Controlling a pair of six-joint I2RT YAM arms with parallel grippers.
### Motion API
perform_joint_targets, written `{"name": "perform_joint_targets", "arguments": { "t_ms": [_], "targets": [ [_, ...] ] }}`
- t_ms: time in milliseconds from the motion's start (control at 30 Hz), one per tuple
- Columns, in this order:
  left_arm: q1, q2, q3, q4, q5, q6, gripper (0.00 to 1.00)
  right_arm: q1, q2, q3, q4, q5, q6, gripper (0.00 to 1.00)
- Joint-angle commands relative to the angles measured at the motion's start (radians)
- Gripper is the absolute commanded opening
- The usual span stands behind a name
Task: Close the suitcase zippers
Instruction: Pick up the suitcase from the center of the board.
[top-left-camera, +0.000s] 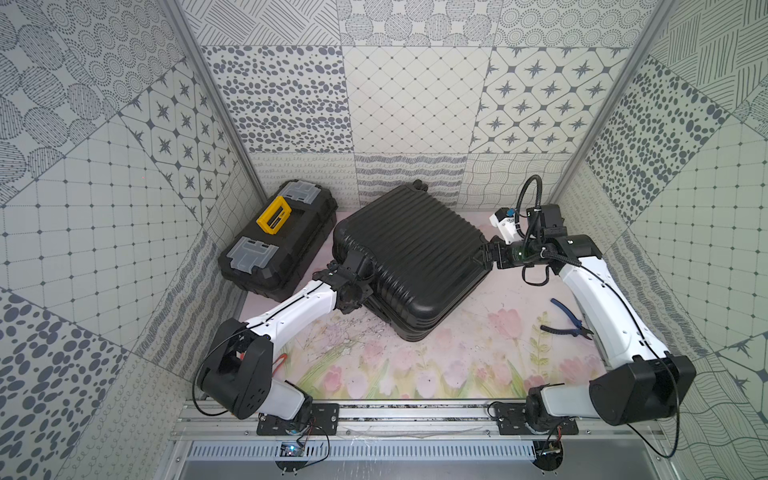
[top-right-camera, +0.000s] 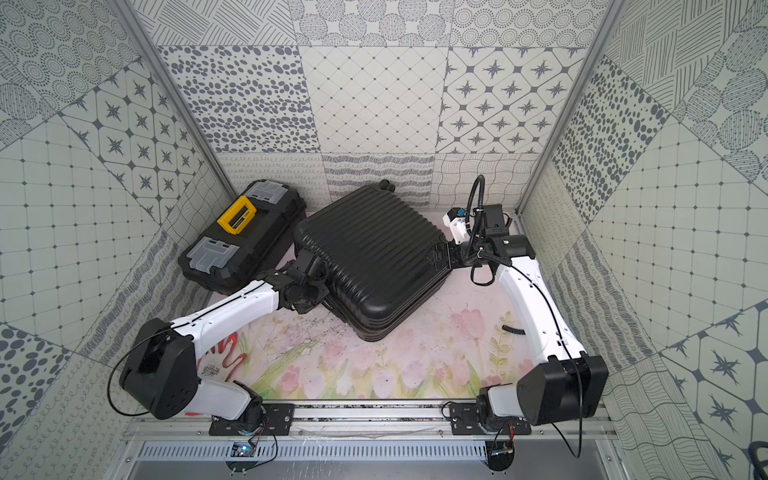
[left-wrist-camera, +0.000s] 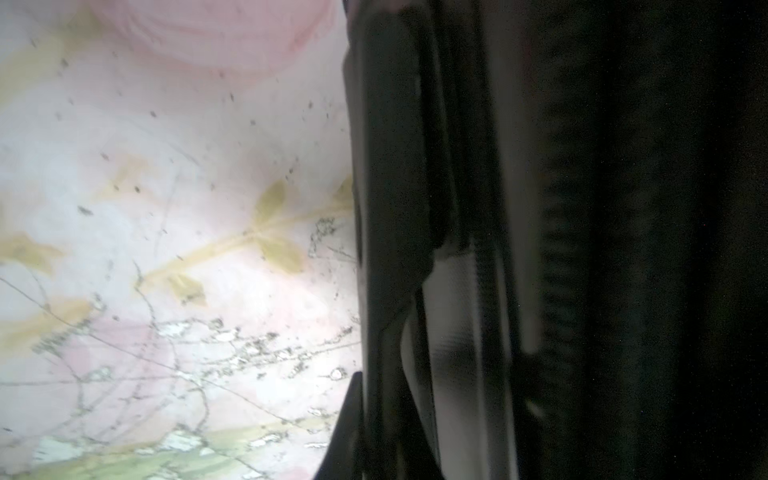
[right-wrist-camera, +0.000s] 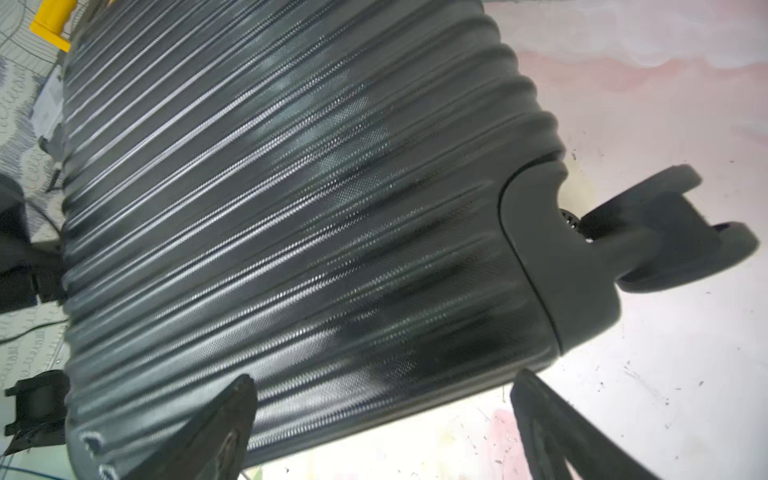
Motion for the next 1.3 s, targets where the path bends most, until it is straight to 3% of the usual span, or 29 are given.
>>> {"name": "perform_joint_targets", "arguments": {
  "t_ms": [0, 300, 367, 567, 800, 900, 1067, 1267],
  "targets": [
    [0.125, 0.010, 0.049, -0.004, 0.110, 0.579, 0.00, 0.000, -0.102, -0.080, 0.078, -0.083, 0.034, 0.98],
    [0.325, 0.236, 0.167, 0.074, 0.469, 0.716, 0.00, 0.037, -0.390, -0.426, 0.437, -0.102, 0.144, 0.97],
    [0.363, 0.277, 0.204, 0.069, 0.500, 0.728, 0.00, 0.051, -0.421, -0.488, 0.505, -0.104, 0.158, 0.96],
    [0.404, 0.368, 0.339, -0.047, 0.403, 0.798, 0.00, 0.047, -0.488, -0.736, 0.803, 0.002, 0.226, 0.93],
    [0.417, 0.415, 0.415, -0.077, 0.343, 0.821, 0.00, -0.040, -0.399, -0.885, 0.980, -0.017, 0.216, 0.87],
    [0.419, 0.432, 0.432, -0.070, 0.350, 0.826, 0.00, -0.057, -0.356, -0.978, 1.168, 0.007, 0.241, 0.83],
    [0.421, 0.463, 0.455, -0.072, 0.359, 0.836, 0.00, -0.078, -0.243, -0.968, 1.347, -0.052, 0.241, 0.81],
    [0.427, 0.495, 0.506, -0.099, 0.371, 0.864, 0.00, -0.108, -0.127, -0.911, 1.404, -0.191, 0.202, 0.75]
  ]
}}
